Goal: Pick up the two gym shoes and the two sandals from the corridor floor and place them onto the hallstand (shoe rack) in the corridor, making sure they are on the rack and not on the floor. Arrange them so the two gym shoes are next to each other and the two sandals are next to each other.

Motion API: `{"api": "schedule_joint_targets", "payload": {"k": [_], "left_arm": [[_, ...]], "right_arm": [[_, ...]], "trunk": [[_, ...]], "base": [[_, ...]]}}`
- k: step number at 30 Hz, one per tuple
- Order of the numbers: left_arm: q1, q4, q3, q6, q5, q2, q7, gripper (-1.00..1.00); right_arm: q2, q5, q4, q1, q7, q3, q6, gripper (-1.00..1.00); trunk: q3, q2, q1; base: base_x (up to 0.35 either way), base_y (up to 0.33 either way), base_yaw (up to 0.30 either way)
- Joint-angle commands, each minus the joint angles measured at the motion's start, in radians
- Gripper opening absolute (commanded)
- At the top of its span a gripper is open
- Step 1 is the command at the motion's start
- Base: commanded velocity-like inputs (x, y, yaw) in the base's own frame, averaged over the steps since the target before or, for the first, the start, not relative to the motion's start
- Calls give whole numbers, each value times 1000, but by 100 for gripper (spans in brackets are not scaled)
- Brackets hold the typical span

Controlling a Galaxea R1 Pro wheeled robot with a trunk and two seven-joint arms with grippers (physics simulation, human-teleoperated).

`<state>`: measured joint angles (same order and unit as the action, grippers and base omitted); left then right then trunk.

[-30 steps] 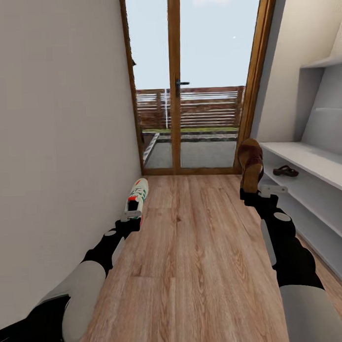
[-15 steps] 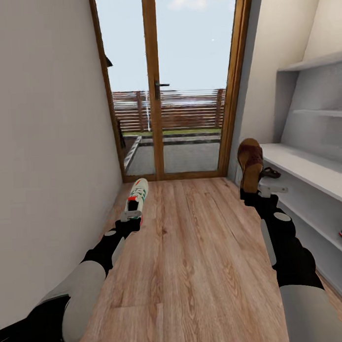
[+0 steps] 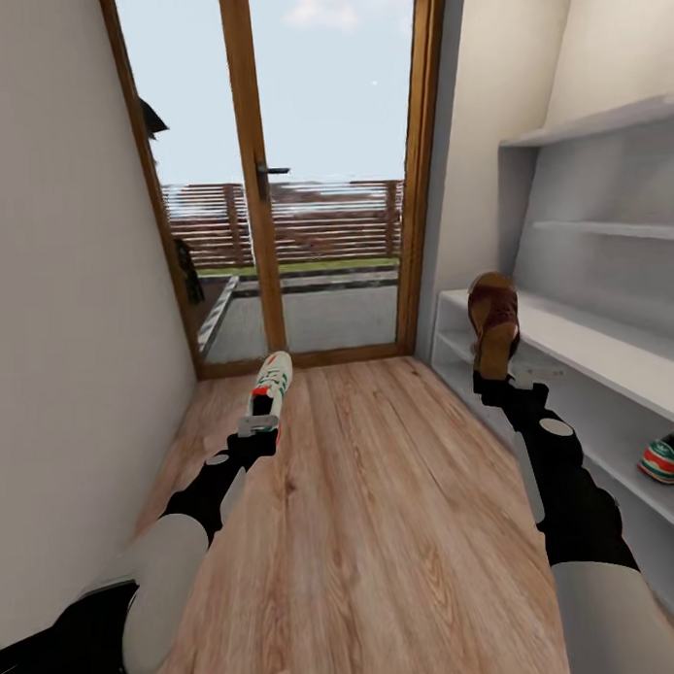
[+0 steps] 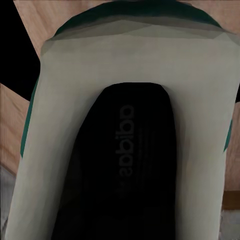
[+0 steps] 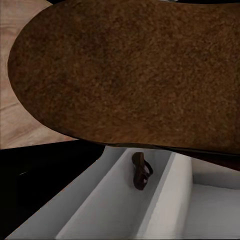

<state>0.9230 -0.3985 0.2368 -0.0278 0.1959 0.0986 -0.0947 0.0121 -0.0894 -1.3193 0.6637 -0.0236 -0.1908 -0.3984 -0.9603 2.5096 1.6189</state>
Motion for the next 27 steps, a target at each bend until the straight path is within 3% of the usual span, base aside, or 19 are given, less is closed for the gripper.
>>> {"api": "schedule_joint_targets", "payload": {"k": [1, 21, 27], "left_arm": [[0, -2, 9, -3, 10, 1, -8, -100], [0, -2, 9, -3, 10, 1, -8, -100], [0, -2, 9, -3, 10, 1, -8, -100]], "right_arm": [[0, -6, -1, 1, -1, 1, -7, -100], [0, -6, -1, 1, 0, 1, -7, -100], [0, -6, -1, 1, 0, 1, -7, -100]], "trunk": [[0, 0, 0], [13, 0, 0], [17, 0, 0]], "base": [[348, 0, -242], [347, 0, -242], [129, 0, -242]]}}
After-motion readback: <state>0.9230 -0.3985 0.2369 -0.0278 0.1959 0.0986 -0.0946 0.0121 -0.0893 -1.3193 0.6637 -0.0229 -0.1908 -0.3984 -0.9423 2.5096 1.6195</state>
